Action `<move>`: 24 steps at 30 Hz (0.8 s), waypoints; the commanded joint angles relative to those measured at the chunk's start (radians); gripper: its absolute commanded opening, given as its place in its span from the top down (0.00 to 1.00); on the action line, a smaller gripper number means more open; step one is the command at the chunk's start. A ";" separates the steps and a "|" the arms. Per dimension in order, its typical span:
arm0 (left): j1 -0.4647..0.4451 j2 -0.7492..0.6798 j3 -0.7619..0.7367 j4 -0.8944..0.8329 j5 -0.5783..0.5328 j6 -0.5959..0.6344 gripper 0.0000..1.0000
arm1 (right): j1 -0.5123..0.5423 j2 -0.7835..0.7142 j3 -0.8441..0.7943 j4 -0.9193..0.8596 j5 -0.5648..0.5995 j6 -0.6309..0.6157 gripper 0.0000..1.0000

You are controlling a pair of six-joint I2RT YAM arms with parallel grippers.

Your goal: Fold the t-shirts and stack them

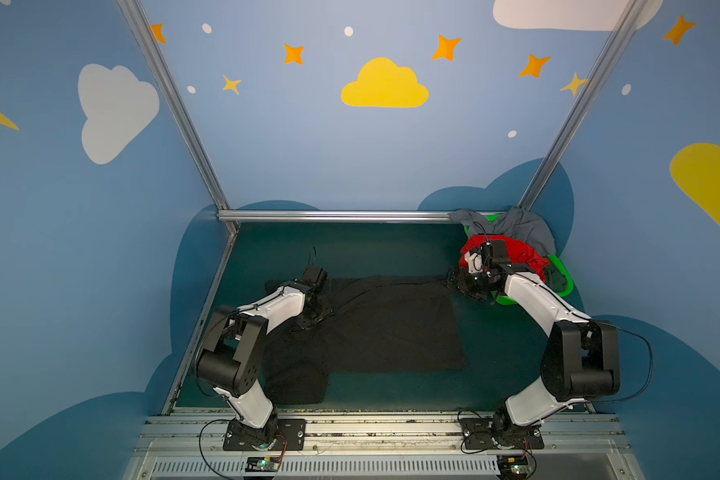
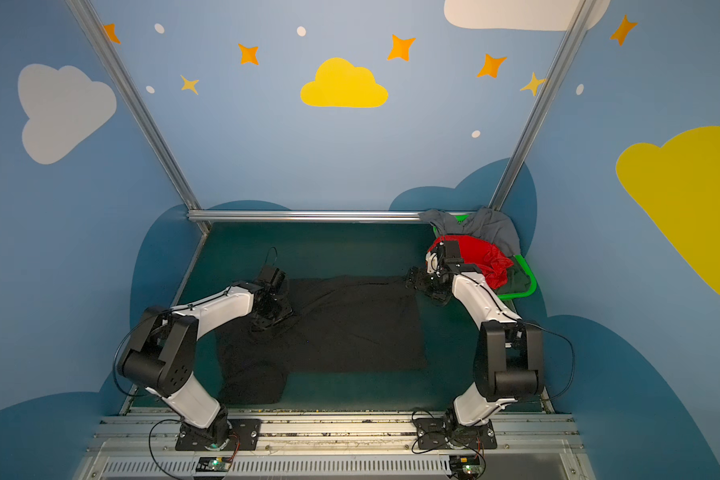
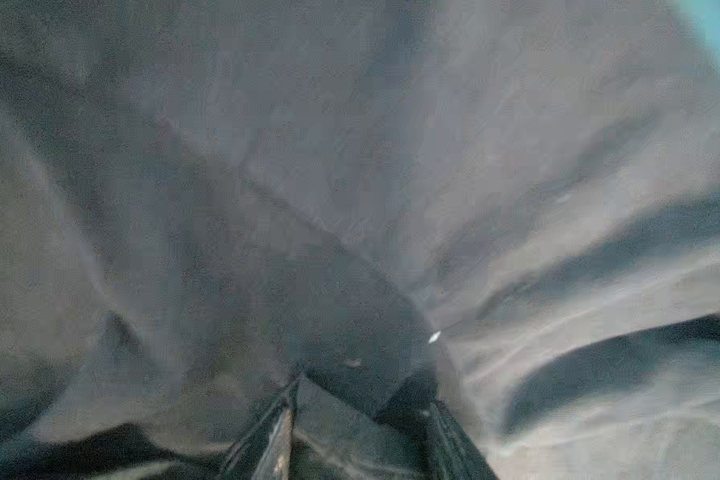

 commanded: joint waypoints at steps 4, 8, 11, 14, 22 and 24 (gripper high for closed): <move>-0.067 -0.068 -0.026 -0.016 -0.030 -0.041 0.53 | -0.011 -0.004 -0.006 0.001 -0.005 -0.006 0.09; -0.128 -0.090 -0.043 -0.042 -0.070 -0.054 0.53 | -0.015 0.004 -0.001 0.005 -0.012 -0.004 0.08; -0.165 -0.104 -0.075 -0.049 -0.096 -0.065 0.53 | -0.016 0.012 0.001 0.004 -0.016 -0.005 0.08; -0.193 -0.138 -0.115 -0.046 -0.112 -0.080 0.53 | -0.019 0.019 0.003 0.003 -0.017 -0.005 0.09; -0.233 -0.295 -0.195 -0.100 -0.215 -0.160 0.54 | -0.021 0.026 0.009 -0.005 -0.015 -0.004 0.09; -0.233 -0.351 -0.216 -0.109 -0.252 -0.185 0.52 | -0.022 0.021 0.010 -0.009 -0.013 -0.004 0.09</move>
